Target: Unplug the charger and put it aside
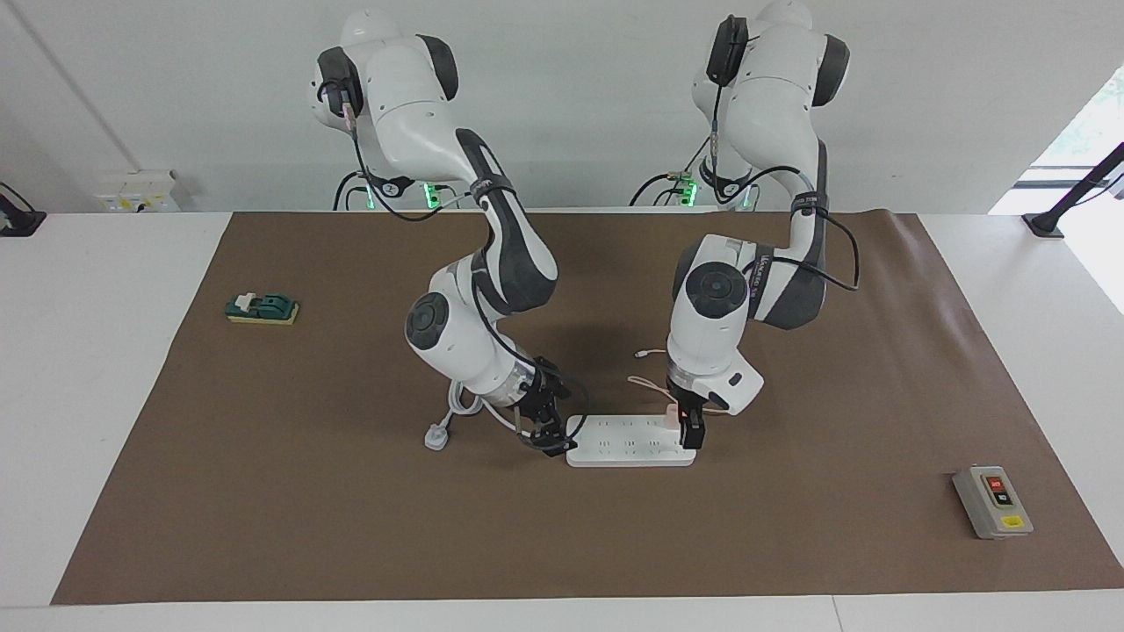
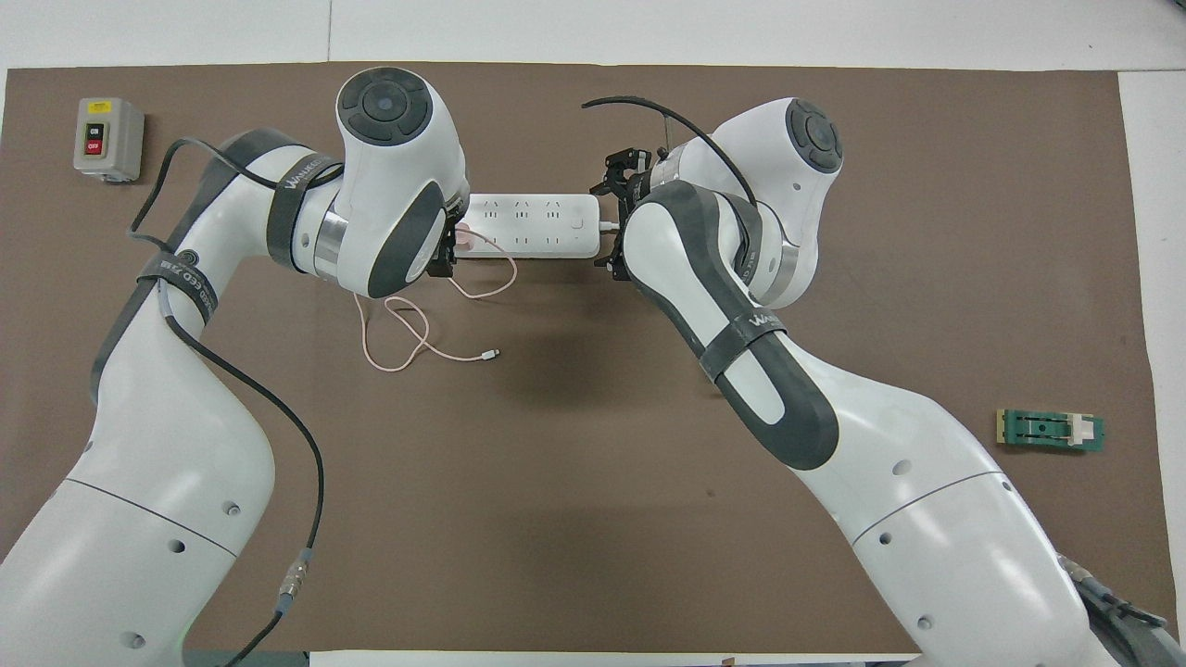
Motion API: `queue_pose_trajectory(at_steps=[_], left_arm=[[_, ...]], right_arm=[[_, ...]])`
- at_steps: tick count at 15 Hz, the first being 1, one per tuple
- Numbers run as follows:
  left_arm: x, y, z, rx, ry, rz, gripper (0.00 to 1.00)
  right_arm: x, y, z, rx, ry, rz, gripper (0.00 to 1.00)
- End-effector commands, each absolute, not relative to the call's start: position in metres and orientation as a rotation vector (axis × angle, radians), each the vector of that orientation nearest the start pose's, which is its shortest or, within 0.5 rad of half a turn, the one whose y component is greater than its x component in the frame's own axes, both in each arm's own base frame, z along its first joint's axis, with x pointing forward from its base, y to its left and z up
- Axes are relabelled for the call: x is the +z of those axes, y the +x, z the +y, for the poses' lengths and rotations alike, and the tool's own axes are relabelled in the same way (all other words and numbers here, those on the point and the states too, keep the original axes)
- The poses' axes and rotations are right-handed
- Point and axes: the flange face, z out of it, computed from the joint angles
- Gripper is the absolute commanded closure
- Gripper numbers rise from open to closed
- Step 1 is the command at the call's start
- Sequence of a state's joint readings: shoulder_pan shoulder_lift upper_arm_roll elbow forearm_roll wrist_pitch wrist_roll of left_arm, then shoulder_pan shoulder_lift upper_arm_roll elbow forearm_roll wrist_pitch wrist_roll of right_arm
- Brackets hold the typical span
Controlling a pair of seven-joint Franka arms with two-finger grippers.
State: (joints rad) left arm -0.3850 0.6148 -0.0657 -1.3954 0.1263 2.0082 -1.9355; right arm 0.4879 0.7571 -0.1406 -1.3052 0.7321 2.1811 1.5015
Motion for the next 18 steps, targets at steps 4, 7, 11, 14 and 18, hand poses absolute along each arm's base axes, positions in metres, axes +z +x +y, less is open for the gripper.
queue_pose_trajectory(at_steps=[4, 7, 11, 14, 18], left_arm=[[0.351, 0.649, -0.296, -0.152, -2.325, -2.065, 0.00], [0.351, 0.649, -0.296, -0.152, -2.325, -2.065, 0.00], [0.347, 0.648, -0.298, -0.146, -2.325, -2.052, 0.06], [0.348, 0.647, -0.298, -0.145, -2.331, -2.038, 0.22], [0.346, 0.647, -0.300, -0.142, -2.341, -2.028, 0.90]], right_arm=[[0.304, 0.701, 0.312, 0.417, -2.081, 1.778, 0.00], [0.292, 0.700, 0.316, 0.393, -2.114, 1.775, 0.00], [0.291, 0.698, 0.320, 0.391, -2.120, 1.769, 0.00], [0.290, 0.695, 0.327, 0.389, -2.123, 1.760, 0.00], [0.284, 0.697, 0.327, 0.372, -2.115, 1.763, 0.00]])
